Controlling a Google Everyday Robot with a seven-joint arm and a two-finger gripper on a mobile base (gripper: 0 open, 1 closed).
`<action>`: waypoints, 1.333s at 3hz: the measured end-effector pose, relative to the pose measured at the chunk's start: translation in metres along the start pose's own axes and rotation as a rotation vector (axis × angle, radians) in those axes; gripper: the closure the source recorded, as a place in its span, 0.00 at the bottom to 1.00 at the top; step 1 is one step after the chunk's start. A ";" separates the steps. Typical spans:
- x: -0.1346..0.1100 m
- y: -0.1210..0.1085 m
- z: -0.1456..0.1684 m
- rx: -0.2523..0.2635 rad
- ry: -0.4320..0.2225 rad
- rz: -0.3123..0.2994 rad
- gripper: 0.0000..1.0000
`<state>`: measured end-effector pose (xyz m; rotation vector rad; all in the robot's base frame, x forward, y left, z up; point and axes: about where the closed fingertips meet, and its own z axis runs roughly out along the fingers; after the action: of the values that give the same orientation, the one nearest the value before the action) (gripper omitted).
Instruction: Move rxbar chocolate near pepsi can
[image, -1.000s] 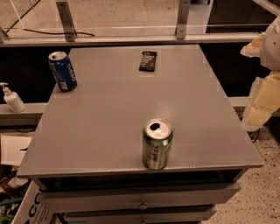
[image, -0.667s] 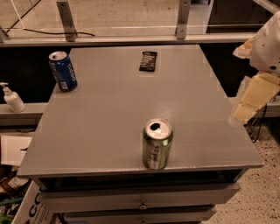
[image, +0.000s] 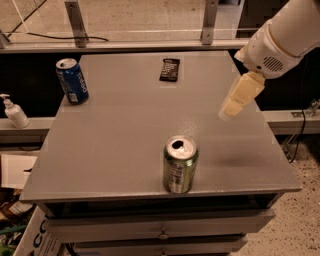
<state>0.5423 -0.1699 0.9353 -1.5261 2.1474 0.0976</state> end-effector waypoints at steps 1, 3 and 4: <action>-0.020 -0.033 0.034 -0.007 -0.076 0.071 0.00; -0.028 -0.057 0.064 -0.025 -0.127 0.148 0.00; -0.030 -0.062 0.075 -0.001 -0.136 0.174 0.00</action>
Offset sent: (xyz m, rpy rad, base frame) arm 0.1194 0.0310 -0.0430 0.2673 0.0396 -0.1554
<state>0.6322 -0.1417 0.8968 -1.2923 2.1660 0.2548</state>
